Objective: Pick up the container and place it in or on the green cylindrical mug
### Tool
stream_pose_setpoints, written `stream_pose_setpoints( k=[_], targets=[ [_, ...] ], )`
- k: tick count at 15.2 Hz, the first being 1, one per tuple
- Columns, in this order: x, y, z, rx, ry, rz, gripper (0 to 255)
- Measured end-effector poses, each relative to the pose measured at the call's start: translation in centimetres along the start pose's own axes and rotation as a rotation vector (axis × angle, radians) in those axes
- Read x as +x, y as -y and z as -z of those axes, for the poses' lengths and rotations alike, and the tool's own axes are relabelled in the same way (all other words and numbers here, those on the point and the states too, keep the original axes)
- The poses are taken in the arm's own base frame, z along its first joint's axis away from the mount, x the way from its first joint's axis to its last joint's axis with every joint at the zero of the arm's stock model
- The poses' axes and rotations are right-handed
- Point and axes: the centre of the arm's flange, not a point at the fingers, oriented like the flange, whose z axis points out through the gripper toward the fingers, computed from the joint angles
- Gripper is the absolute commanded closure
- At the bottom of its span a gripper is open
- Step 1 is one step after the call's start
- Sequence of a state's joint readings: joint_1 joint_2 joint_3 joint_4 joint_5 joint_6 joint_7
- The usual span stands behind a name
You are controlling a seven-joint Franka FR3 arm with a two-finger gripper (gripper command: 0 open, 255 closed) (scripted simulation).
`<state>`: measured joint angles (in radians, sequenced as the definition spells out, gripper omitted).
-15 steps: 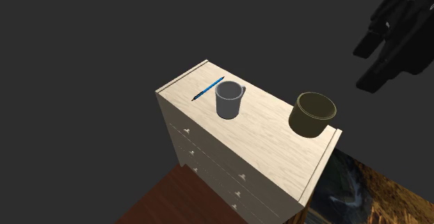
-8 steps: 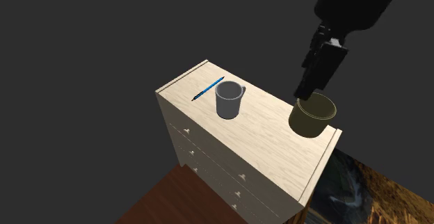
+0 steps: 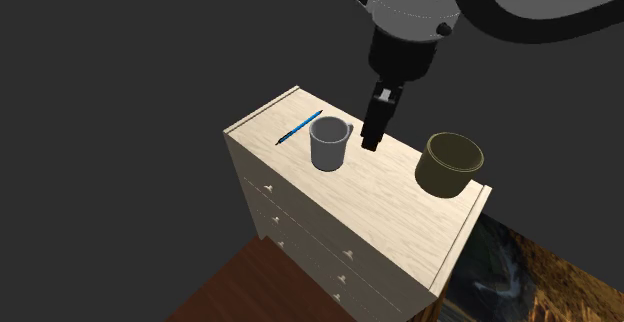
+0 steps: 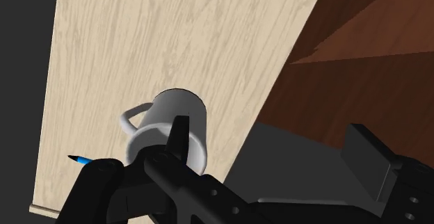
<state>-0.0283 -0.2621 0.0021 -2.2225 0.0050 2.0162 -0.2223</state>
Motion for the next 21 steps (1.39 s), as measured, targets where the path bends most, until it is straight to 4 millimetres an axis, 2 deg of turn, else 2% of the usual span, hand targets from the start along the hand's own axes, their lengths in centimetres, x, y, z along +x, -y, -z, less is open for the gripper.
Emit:
stream_pose_setpoints(
  k=[8,10,13,18,21],
  targets=[
    [7.4,-1.8,-7.1,-0.038,0.033,0.033,0],
    [9.2,-2.4,-9.4,-0.048,0.042,0.041,0],
    [10.1,-2.7,-11.1,-0.053,0.046,0.046,0],
    [10.1,-2.7,-13.9,-0.053,0.047,0.046,0],
    [10.0,-2.8,-14.6,-0.053,0.046,0.046,0]
  ],
)
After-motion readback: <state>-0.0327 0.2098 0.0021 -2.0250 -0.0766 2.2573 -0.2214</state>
